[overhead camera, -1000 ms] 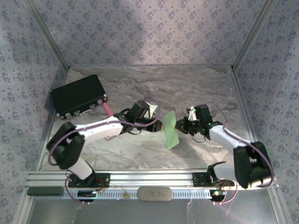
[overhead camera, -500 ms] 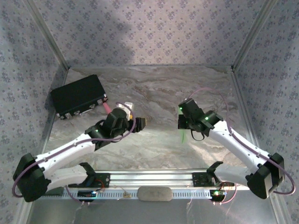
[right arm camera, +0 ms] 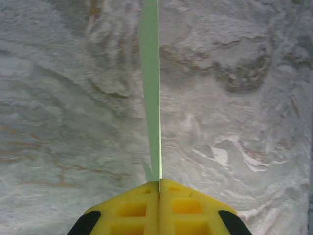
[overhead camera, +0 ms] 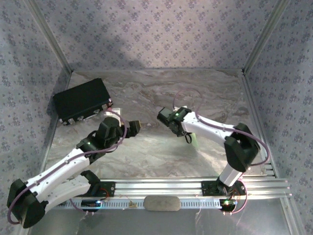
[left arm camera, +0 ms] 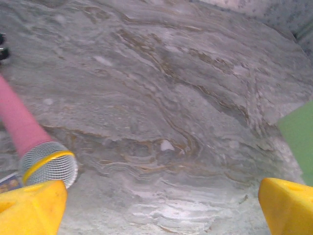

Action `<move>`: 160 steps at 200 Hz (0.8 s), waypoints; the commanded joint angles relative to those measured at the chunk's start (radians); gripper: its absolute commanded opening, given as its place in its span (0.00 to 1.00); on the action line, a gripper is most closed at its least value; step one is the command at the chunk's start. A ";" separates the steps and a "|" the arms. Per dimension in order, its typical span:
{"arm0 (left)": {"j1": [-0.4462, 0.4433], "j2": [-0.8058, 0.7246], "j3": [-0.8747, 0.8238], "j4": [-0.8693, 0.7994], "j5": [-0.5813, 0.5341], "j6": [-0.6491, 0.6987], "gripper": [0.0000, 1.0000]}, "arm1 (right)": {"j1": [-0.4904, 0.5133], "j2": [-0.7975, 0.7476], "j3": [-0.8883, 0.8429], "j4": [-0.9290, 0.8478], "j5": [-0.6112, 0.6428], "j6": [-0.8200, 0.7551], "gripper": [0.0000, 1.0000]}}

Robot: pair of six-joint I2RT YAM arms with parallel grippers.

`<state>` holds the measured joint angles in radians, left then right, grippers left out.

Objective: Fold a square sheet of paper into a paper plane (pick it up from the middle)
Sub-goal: Turn over the paper at the center of the table.

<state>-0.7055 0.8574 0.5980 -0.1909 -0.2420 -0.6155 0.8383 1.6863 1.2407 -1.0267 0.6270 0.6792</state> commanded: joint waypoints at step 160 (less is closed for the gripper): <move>0.115 0.356 0.114 -0.013 0.437 -0.125 0.55 | -0.446 -0.380 -0.608 0.876 -1.114 0.035 0.38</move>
<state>-0.5743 1.1477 0.6483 -0.2428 0.0982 -0.7200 0.4797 1.3575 0.7635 -0.3283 -0.2623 0.6815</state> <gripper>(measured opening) 0.573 0.385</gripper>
